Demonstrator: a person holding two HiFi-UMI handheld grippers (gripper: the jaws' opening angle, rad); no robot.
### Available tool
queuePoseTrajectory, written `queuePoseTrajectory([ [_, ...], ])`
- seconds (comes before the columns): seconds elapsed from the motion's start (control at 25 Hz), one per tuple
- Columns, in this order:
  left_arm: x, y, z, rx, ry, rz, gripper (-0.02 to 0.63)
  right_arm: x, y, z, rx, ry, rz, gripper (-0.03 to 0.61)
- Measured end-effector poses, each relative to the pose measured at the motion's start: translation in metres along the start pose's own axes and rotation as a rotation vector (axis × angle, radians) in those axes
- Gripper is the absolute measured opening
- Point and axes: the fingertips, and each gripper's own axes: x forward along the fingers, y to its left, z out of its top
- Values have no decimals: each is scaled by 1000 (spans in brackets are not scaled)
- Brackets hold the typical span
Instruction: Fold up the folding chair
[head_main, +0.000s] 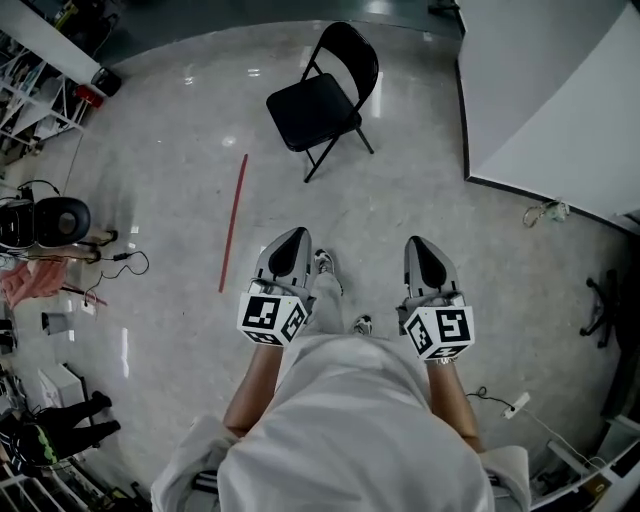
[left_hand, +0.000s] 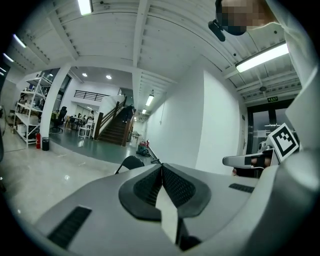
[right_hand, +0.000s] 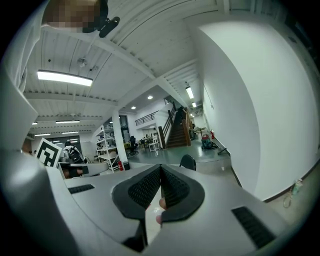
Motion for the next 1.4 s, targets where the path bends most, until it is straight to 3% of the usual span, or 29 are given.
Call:
queuePoseTrajectory([
  [0.28, 79, 66, 26, -25, 1, -47, 11, 91, 9, 16, -62, 54, -21, 5],
  [0.6, 151, 131, 59, -27, -25, -148, 11, 197, 12, 38, -53, 77, -59, 5],
  [0.88, 185, 187, 76, -36, -32, -122, 11, 256, 26, 38, -33, 105, -40, 5],
  [1.16, 215, 201, 72, -48, -7, -136, 11, 281, 4, 41, -27, 117, -79, 5],
  [1.4, 274, 192, 84, -25, -14, -146, 11, 322, -51, 48, 9, 124, -84, 5],
])
